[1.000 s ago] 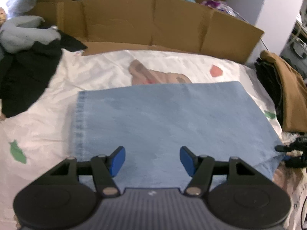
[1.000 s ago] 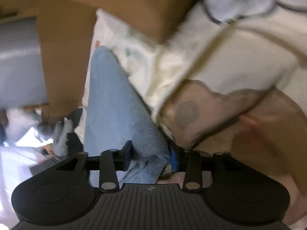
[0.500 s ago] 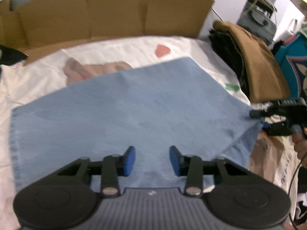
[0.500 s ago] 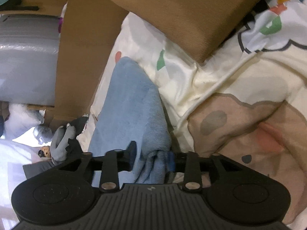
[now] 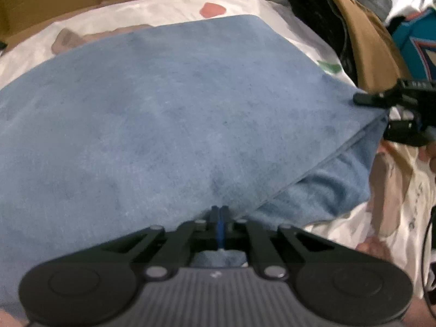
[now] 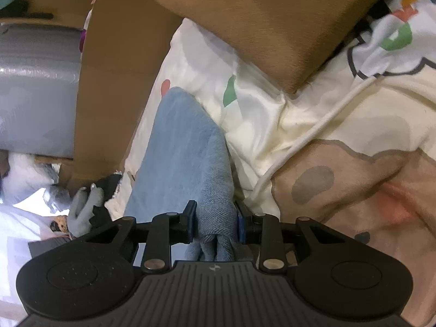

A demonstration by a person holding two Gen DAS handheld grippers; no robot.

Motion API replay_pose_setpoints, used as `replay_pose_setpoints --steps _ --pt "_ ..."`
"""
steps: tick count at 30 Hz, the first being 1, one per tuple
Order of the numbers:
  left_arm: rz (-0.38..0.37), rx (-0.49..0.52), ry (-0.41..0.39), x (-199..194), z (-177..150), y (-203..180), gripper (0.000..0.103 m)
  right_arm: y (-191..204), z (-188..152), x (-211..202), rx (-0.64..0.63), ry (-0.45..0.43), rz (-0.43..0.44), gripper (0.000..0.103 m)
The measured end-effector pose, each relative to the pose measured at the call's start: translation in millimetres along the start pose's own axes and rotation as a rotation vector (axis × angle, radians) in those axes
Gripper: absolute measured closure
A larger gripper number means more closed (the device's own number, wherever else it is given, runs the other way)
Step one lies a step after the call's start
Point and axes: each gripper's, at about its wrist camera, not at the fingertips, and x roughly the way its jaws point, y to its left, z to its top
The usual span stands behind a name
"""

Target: Fold clothes

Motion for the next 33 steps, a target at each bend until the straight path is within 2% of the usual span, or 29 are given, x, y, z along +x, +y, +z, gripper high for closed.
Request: replay_pose_setpoints --steps 1,4,7,12,18,24,30,33 --pt "0.002 -0.001 0.013 -1.1 3.2 -0.7 0.101 2.5 -0.2 0.4 -0.017 0.002 -0.011 0.072" --pt "-0.059 0.008 0.015 -14.0 12.8 -1.5 0.101 10.5 -1.0 1.6 -0.068 0.009 -0.036 0.069" --pt "-0.079 -0.030 -0.006 -23.7 21.2 6.5 0.100 15.3 -1.2 1.6 -0.097 0.015 -0.043 0.068" --pt "-0.010 -0.079 0.008 -4.3 31.6 23.2 0.100 15.7 -1.8 0.8 -0.108 0.015 -0.058 0.068" --pt "0.026 -0.082 -0.041 10.1 48.4 33.8 0.100 12.4 -2.1 -1.4 -0.109 0.021 -0.066 0.068" --pt "0.059 -0.093 -0.078 17.6 86.8 50.1 0.100 5.7 3.3 -2.9 -0.028 -0.005 -0.033 0.068" --pt "0.095 -0.118 -0.119 30.7 124.2 62.2 0.100 7.8 7.8 1.0 -0.046 0.014 -0.031 0.068" --pt "0.111 -0.165 -0.143 34.9 142.4 73.8 0.100 7.2 10.4 5.4 -0.049 0.014 -0.032 0.068"
